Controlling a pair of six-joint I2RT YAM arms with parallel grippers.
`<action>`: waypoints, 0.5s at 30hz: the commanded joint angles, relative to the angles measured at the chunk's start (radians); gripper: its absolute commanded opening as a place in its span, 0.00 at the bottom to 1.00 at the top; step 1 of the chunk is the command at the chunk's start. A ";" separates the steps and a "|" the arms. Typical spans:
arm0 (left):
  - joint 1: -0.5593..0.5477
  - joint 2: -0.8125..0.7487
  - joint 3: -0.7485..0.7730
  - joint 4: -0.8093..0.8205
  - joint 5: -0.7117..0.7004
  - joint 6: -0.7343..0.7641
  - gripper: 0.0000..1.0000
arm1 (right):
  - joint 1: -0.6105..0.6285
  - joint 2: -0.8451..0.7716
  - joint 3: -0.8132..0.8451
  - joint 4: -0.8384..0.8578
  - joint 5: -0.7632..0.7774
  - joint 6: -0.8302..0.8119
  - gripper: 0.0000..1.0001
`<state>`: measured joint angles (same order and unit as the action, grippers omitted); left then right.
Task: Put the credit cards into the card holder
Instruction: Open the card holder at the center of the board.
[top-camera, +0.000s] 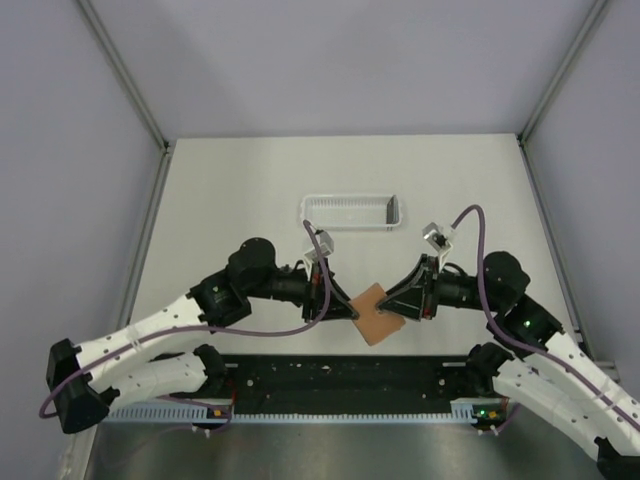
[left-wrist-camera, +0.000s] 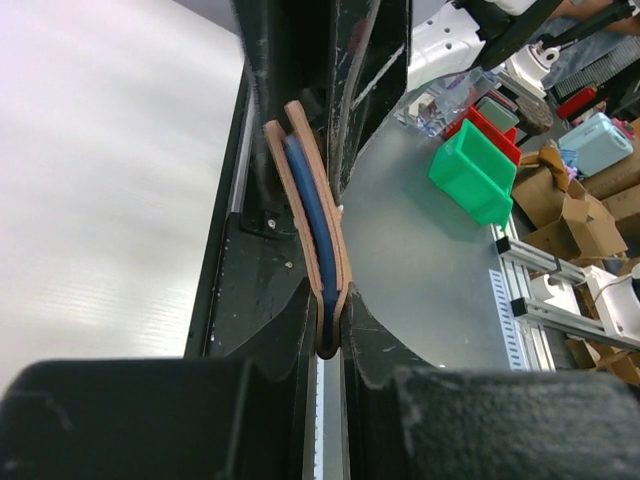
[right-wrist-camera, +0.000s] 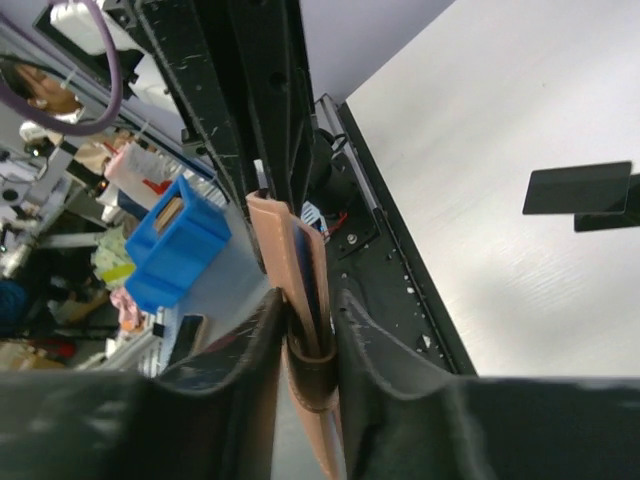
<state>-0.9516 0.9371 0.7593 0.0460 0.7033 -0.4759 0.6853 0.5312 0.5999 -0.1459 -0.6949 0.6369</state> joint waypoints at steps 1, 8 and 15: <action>0.005 -0.001 0.049 0.069 0.019 0.019 0.00 | 0.003 0.009 -0.005 0.065 0.006 0.010 0.14; 0.007 -0.138 -0.112 0.210 -0.282 -0.094 0.65 | 0.005 -0.063 -0.124 0.308 0.208 0.248 0.00; 0.007 -0.178 -0.238 0.399 -0.381 -0.231 0.73 | 0.008 -0.120 -0.276 0.597 0.357 0.423 0.00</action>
<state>-0.9436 0.7525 0.5453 0.2802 0.4057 -0.6197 0.6853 0.4320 0.3443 0.2039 -0.4480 0.9382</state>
